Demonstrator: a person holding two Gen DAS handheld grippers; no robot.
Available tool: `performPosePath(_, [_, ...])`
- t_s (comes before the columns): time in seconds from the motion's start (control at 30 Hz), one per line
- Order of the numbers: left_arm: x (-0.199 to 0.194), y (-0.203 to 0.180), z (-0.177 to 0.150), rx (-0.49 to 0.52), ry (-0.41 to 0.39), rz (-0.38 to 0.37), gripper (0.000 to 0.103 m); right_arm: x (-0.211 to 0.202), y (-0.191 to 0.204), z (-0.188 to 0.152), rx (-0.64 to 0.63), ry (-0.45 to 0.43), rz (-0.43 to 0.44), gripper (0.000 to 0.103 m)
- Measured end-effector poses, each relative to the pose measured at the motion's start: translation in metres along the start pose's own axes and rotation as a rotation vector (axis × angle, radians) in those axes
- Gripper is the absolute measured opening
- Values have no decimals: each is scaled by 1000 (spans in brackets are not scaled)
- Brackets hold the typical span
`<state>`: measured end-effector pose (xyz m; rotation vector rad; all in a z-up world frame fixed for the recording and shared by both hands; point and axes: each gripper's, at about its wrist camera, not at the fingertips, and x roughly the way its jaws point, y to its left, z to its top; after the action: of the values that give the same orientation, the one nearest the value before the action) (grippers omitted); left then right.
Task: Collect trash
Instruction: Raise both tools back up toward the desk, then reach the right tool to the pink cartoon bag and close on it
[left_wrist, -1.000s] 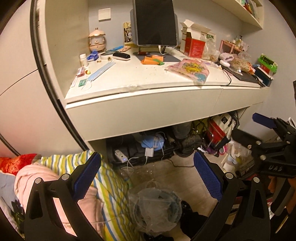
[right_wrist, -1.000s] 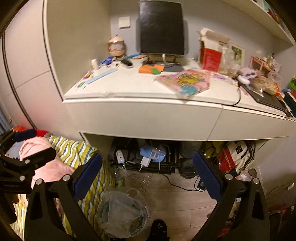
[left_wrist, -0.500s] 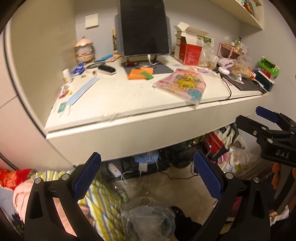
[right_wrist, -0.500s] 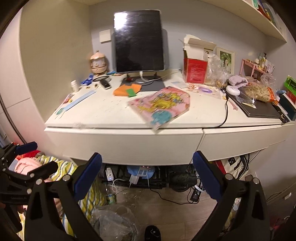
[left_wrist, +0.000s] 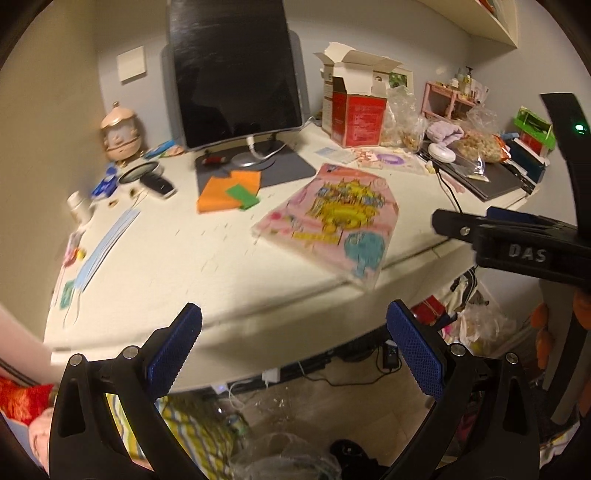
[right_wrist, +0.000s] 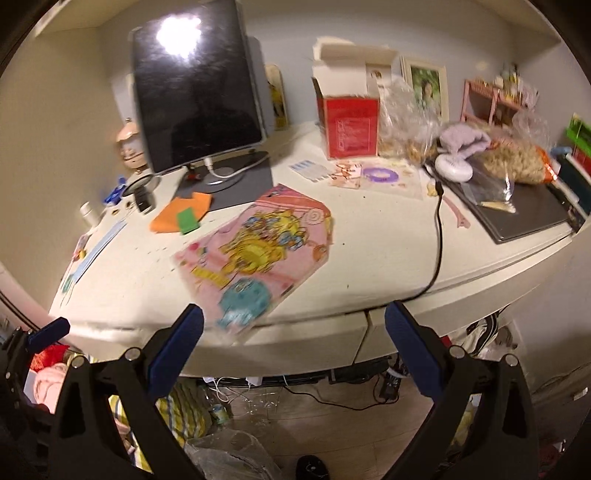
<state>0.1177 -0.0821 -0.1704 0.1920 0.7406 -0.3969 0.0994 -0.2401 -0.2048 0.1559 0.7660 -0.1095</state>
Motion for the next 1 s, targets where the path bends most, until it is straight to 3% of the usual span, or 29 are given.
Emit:
performPosePath(0.33, [51, -26, 43, 102, -5, -12, 97, 62, -28, 37, 41, 74, 30, 96])
performPosePath(1.0, [139, -37, 86, 138, 54, -82, 97, 143, -45, 76, 71, 166, 87, 96])
